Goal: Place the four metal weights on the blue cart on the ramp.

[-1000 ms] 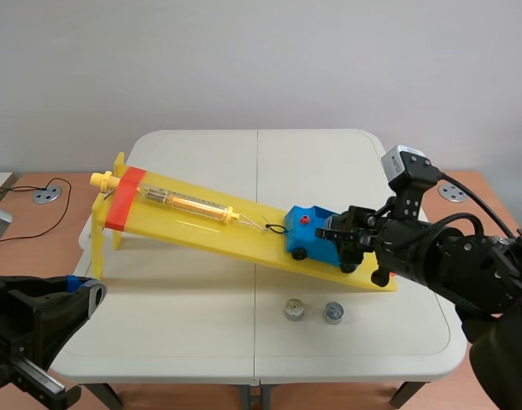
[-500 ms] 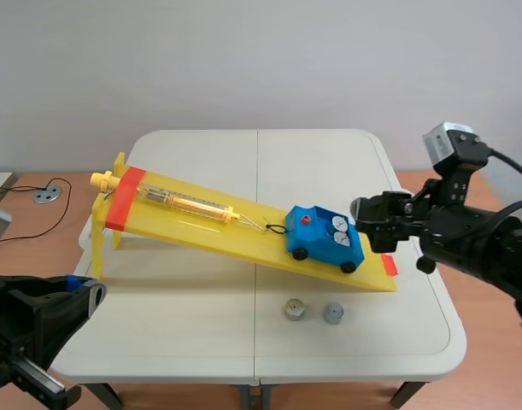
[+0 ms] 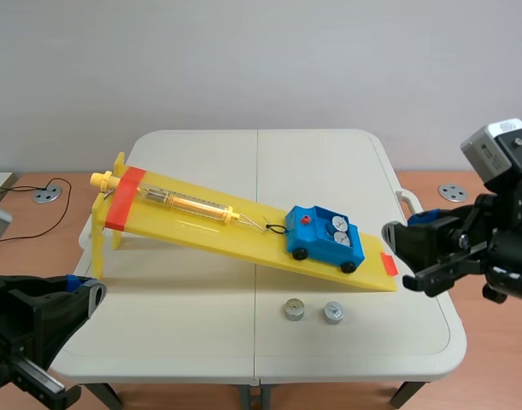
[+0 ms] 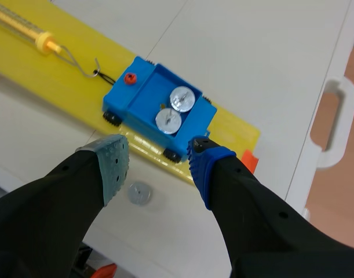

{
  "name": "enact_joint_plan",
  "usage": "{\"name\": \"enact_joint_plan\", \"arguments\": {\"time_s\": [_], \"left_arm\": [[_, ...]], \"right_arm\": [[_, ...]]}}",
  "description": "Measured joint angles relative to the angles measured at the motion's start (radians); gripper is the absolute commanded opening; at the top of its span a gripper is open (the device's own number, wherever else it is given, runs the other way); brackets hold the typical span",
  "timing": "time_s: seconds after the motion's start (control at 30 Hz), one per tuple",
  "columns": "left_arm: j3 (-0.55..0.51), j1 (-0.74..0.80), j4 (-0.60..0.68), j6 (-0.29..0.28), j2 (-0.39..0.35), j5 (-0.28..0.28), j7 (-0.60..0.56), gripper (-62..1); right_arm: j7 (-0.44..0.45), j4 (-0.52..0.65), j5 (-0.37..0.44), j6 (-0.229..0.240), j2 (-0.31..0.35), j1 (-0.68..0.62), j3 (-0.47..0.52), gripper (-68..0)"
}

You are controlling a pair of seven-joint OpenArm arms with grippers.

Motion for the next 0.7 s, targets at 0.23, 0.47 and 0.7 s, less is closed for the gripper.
{"name": "enact_joint_plan", "arguments": {"time_s": [0.23,0.47,0.7], "left_arm": [[0.0,0.0,0.0,0.0,0.0,0.0,0.0,-55.8],[0.0,0.0,0.0,0.0,0.0,0.0,0.0,-55.8],[0.0,0.0,0.0,0.0,0.0,0.0,0.0,-55.8]], "right_arm": [[0.002,0.003,-0.056,0.0,-0.027,-0.104,0.0,-42.5],[0.051,-0.006,-0.182,-0.001,-0.087,-0.094,-0.04,-42.5],[0.123,-0.097,-0.296,-0.026,-0.089,-0.043,-0.157,-42.5]]}}
